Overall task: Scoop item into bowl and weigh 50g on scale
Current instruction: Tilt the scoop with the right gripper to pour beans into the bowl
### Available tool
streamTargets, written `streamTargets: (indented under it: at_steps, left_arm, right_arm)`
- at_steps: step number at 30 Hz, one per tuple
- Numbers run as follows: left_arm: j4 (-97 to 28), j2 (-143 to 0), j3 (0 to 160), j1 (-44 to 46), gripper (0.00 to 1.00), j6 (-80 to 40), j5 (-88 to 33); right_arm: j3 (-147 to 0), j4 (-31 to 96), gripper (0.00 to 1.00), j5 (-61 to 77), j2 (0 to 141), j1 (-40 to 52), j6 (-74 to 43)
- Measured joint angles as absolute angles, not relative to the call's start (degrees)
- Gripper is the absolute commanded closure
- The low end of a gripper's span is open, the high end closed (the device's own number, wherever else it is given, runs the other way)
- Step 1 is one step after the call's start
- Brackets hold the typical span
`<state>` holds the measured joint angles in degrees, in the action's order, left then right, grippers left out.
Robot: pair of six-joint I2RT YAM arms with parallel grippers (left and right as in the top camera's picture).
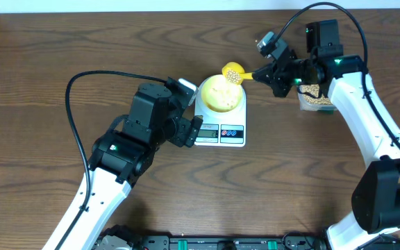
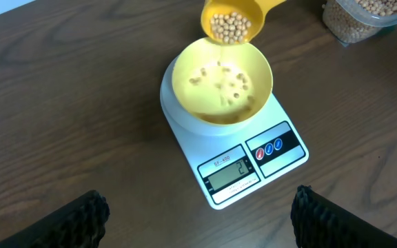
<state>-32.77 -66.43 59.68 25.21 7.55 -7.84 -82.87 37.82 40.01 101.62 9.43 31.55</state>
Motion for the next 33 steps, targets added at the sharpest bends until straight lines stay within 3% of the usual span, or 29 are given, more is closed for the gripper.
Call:
streamTargets:
  at_steps: [21,33]
  left_arm:
    - [-32.8,-66.4,59.7,25.2,0.13,7.6,-7.8]
    - [-32.8,-66.4,59.7,25.2,0.13,7.6,-7.8]
  right_arm:
    - [-82.9,38.1,0.99,40.0,101.6,11.7,49.5]
    - [-82.9,38.0,0.99,40.1,101.6,11.7,51.6]
